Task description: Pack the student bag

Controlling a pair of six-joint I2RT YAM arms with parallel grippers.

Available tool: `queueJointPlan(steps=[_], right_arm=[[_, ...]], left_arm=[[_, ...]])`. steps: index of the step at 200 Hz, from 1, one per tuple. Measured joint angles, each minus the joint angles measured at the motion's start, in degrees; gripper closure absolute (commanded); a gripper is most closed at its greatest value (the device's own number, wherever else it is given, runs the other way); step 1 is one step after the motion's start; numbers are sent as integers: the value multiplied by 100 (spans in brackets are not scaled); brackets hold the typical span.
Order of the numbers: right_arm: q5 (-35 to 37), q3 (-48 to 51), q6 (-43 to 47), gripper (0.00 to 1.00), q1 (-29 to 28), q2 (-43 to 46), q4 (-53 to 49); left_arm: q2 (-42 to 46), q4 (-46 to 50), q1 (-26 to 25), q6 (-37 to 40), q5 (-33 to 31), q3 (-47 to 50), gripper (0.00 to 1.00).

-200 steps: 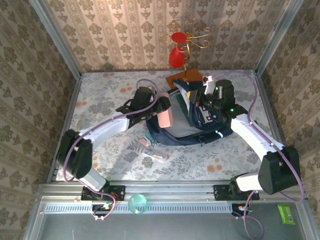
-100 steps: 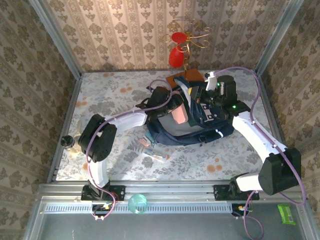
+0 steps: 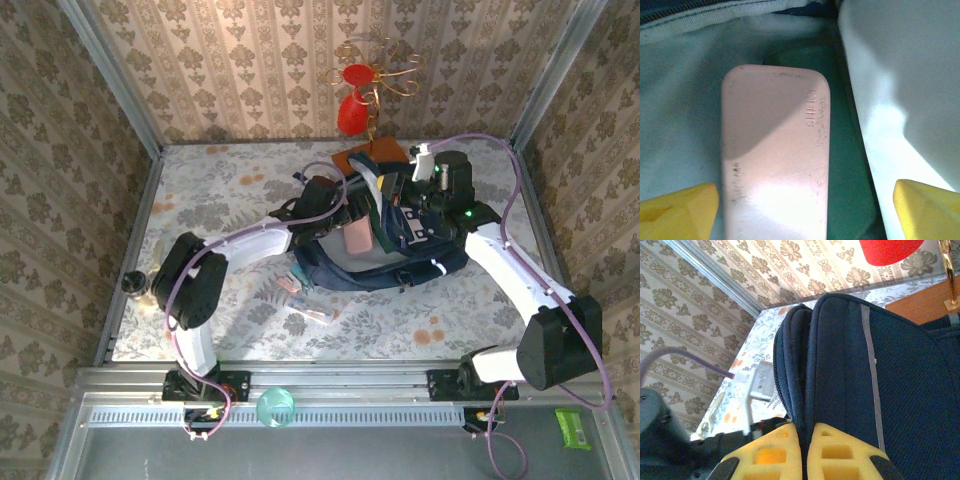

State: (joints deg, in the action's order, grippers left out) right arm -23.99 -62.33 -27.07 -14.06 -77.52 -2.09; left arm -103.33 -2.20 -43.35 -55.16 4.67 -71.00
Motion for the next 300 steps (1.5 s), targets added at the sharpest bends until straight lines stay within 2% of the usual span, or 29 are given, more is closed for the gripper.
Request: queueJointPlan(steps=[51, 87, 109, 121, 144, 176, 217, 240, 257, 269, 300], right_arm=[[0, 22, 144, 100, 9, 2, -103], [-2, 151, 162, 100, 20, 26, -94], [28, 179, 205, 100, 22, 68, -101], [98, 179, 286, 100, 31, 101, -127], [299, 179, 461, 100, 79, 166, -254], [667, 42, 776, 100, 210, 153, -603], [1193, -396, 1198, 100, 319, 4, -1143], [1272, -302, 1327, 97, 321, 52, -1309], [1292, 125, 1351, 88, 321, 358, -1320], [1285, 516, 1311, 75, 321, 699, -1357], [1228, 1097, 1233, 56, 321, 1408, -1766]], left_arm=[[1095, 846, 271, 1215, -487, 527, 13], [468, 1703, 802, 2072, -595, -87, 13], [-122, 2076, 942, 2409, -514, -498, 18], [-356, 2197, 970, 2498, -415, -605, 26], [-549, 2280, 970, 2583, -114, -616, 50], [-481, 1923, 933, 2295, 470, -396, 78], [-435, 1327, 398, 1956, 935, -289, 96], [-282, 837, -118, 1692, 992, 76, 100], [-168, 411, -514, 1467, 911, 424, 100], [-92, 142, -756, 1314, 817, 671, 100], [251, -363, -1075, 986, 511, 1228, 100]])
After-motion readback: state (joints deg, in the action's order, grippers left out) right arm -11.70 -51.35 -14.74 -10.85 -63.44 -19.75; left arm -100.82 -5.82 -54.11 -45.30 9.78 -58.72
